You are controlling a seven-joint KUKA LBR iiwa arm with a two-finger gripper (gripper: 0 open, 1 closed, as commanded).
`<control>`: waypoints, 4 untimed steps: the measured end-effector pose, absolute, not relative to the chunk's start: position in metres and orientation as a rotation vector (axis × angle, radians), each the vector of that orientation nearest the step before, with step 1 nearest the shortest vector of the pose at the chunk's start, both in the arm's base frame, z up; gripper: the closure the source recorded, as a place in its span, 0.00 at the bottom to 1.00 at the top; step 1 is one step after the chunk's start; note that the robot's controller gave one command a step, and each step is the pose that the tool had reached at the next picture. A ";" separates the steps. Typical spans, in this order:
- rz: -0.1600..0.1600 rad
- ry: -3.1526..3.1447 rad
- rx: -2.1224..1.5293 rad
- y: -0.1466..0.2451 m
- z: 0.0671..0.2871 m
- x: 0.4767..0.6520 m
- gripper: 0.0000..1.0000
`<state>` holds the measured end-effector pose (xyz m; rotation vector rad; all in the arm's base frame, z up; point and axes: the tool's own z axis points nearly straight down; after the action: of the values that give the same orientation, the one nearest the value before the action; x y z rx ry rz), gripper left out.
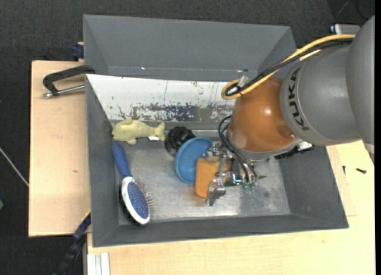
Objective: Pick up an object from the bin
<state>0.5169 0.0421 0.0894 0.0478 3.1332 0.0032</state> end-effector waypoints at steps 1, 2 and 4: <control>0.005 3.120 0.206 0.041 0.234 0.523 1.00; 0.002 3.132 -0.107 0.036 0.090 0.535 1.00; -0.005 3.106 -0.449 0.049 0.089 0.580 1.00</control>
Offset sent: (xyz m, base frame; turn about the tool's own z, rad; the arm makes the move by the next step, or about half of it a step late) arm 0.0035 -0.0023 0.1396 0.1019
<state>0.5805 0.0492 0.0888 -0.4493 3.1064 -0.0045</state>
